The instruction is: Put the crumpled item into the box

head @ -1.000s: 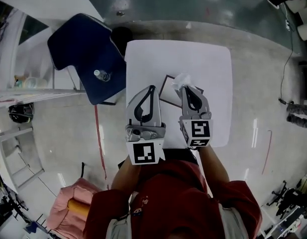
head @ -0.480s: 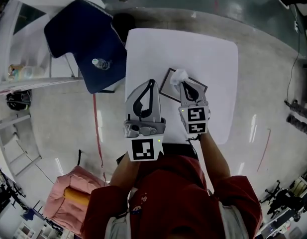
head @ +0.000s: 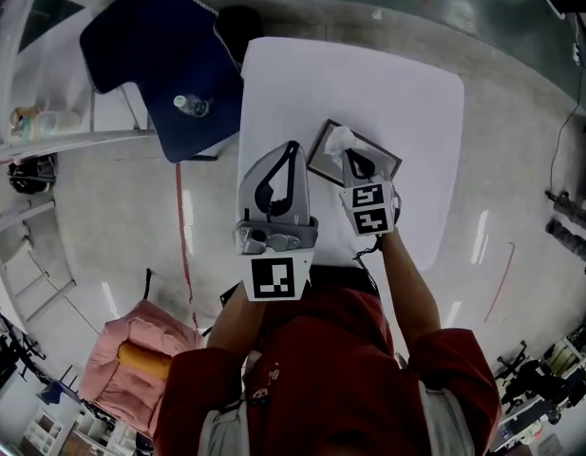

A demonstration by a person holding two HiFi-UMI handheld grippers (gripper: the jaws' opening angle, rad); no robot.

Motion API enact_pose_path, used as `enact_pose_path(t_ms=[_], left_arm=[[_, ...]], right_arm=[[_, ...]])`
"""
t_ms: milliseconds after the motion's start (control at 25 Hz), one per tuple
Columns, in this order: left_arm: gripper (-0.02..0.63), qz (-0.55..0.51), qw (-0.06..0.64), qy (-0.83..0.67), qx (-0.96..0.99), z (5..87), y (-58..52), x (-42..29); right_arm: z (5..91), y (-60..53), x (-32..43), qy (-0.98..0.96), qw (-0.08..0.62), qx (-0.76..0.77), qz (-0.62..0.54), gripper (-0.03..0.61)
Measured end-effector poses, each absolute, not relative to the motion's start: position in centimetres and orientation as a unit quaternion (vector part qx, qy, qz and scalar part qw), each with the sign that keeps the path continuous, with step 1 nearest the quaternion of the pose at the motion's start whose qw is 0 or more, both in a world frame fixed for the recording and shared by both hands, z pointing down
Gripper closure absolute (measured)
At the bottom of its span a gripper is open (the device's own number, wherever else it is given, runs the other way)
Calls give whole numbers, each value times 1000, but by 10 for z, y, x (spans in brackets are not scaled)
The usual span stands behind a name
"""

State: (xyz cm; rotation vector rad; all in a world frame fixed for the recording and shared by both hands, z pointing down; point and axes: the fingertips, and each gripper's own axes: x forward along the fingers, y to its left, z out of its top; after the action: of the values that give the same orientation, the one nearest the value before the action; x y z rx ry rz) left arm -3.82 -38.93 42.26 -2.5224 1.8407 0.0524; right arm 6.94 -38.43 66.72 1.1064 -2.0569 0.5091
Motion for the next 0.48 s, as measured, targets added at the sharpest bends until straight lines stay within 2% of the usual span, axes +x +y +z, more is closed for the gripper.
enact_pose_path(t_ms=[480], left_arm=[[611, 16, -10, 596, -803, 435, -398, -41]], right_arm=[[720, -384, 63, -777, 461, 360, 233, 575]])
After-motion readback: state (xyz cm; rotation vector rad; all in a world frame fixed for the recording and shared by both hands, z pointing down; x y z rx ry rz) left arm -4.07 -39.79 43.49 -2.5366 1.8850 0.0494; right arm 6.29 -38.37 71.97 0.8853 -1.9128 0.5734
